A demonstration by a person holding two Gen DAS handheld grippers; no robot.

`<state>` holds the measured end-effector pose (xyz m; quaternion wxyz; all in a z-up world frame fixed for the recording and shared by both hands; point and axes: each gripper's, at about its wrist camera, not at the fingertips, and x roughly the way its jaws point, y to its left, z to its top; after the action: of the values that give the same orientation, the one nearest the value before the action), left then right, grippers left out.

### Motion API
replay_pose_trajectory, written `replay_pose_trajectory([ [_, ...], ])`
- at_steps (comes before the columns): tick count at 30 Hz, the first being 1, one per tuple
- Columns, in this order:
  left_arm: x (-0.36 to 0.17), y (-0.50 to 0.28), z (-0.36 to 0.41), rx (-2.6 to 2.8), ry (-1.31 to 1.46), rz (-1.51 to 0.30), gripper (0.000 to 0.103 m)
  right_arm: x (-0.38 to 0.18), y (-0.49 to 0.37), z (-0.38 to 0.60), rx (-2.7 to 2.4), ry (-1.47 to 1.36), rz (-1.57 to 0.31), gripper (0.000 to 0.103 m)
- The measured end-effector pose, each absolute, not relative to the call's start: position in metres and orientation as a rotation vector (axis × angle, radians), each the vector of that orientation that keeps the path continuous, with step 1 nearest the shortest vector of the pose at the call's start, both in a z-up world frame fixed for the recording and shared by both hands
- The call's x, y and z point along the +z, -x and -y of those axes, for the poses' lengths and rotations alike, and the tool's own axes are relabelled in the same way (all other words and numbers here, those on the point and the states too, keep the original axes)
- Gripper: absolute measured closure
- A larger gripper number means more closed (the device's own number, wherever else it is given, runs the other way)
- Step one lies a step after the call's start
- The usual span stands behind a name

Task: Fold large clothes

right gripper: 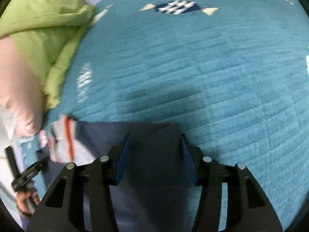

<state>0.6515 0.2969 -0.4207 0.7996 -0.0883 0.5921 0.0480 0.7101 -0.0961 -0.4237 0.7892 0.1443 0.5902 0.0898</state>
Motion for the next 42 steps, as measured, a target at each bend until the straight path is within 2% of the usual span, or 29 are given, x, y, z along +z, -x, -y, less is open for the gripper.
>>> replay_pose_trajectory([
  [1,-0.42,-0.651,-0.296,0.104,0.188,-1.268,0.043,-0.428,-0.712,0.094,0.197,-0.324,-1.28,0.055],
  [2,-0.418,-0.652,-0.297,0.099,0.199,-1.262,0.049,-0.428,-0.711,0.091,0.192,-0.308,-1.275,0.067],
  [3,-0.416,-0.651,-0.297,0.102,0.198,-1.255,0.06,-0.427,-0.71,0.088,0.185,-0.281,-1.274,0.078],
  [4,-0.414,-0.652,-0.297,0.103,0.195,-1.246,0.075,-0.426,-0.709,0.086,0.183,-0.254,-1.27,0.098],
  [6,-0.403,-0.644,-0.301,0.096,0.191,-1.207,0.087,-0.418,-0.704,0.089,0.199,-0.258,-1.227,0.098],
  [7,-0.401,-0.639,-0.299,0.09,0.195,-1.194,0.09,-0.414,-0.701,0.089,0.201,-0.253,-1.206,0.098],
  [12,-0.369,-0.611,-0.304,0.021,0.236,-1.105,0.095,-0.381,-0.671,0.095,0.256,-0.271,-1.077,0.099],
  [21,-0.312,-0.547,-0.29,-0.053,0.254,-1.029,0.095,-0.325,-0.612,0.091,0.344,-0.311,-0.987,0.099],
  [28,-0.318,-0.54,-0.291,-0.016,0.31,-1.067,0.095,-0.307,-0.581,0.071,0.358,-0.248,-0.992,0.099],
  [29,-0.323,-0.544,-0.295,-0.022,0.341,-1.079,0.092,-0.308,-0.58,0.07,0.358,-0.248,-0.992,0.099],
  [31,-0.332,-0.55,-0.298,-0.004,0.354,-1.098,0.058,-0.312,-0.581,0.069,0.354,-0.242,-0.998,0.099],
  [32,-0.335,-0.553,-0.299,0.017,0.35,-1.096,0.054,-0.315,-0.583,0.069,0.356,-0.245,-1.002,0.099],
  [42,-0.393,-0.624,-0.312,0.091,0.338,-1.172,0.052,-0.344,-0.617,0.086,0.375,-0.296,-1.019,0.098],
])
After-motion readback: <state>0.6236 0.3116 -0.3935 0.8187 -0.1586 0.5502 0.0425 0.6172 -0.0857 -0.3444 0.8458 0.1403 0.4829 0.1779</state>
